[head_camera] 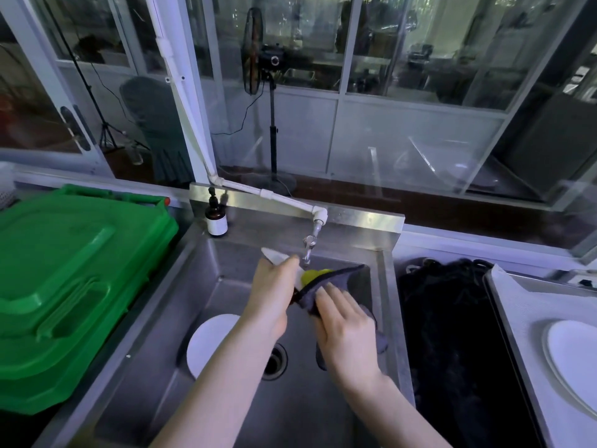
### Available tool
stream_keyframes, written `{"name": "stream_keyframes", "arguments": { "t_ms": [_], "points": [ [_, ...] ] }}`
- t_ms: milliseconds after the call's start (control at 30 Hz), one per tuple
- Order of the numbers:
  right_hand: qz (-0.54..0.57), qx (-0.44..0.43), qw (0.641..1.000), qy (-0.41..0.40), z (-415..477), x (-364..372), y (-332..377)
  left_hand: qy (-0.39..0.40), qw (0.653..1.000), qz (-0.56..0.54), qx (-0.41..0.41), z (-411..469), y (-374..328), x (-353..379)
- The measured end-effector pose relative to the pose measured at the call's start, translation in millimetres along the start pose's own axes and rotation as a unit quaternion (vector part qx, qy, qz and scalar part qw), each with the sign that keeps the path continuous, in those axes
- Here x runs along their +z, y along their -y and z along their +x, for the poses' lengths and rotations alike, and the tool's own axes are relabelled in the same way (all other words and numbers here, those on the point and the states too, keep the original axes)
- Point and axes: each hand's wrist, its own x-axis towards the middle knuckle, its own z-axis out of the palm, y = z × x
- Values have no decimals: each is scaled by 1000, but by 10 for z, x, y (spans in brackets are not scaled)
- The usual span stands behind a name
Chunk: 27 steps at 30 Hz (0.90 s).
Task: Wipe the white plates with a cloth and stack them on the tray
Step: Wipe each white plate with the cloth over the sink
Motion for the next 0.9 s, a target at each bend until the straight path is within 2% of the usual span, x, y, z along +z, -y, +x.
{"name": "stream_keyframes", "arguments": {
  "t_ms": [100,133,200,267,300,367,500,600,700,800,833,900],
  "points": [
    [71,-20,997,28,-34,-28,33,-18,999,-41,-12,17,61,-77],
    [131,5,991,35,-39,-38,53,-13,998,-58,-18,34,79,-118],
    [265,113,956,48,-4,-87,88,30,996,-82,-7,71,111,-200],
    [335,203,918,65,47,-118,63,81,993,-81,19,85,130,-277],
    [346,220,909,74,76,-130,39,101,991,-77,28,88,137,-315],
    [334,195,917,101,158,-151,24,136,987,-73,48,88,128,-365],
    [262,47,946,184,259,-97,31,189,975,-60,102,64,85,-396],
    [242,-1,954,179,322,-31,18,190,973,-43,127,6,28,-422],
    [214,2,965,153,471,40,-56,167,971,20,172,-11,44,-451],
    [219,114,961,125,646,91,-168,171,967,34,185,-7,95,-485],
    [220,126,959,125,652,92,-181,172,966,36,192,-7,92,-497],
    [195,54,969,141,547,85,-147,181,960,33,211,5,60,-525]
  ]
}}
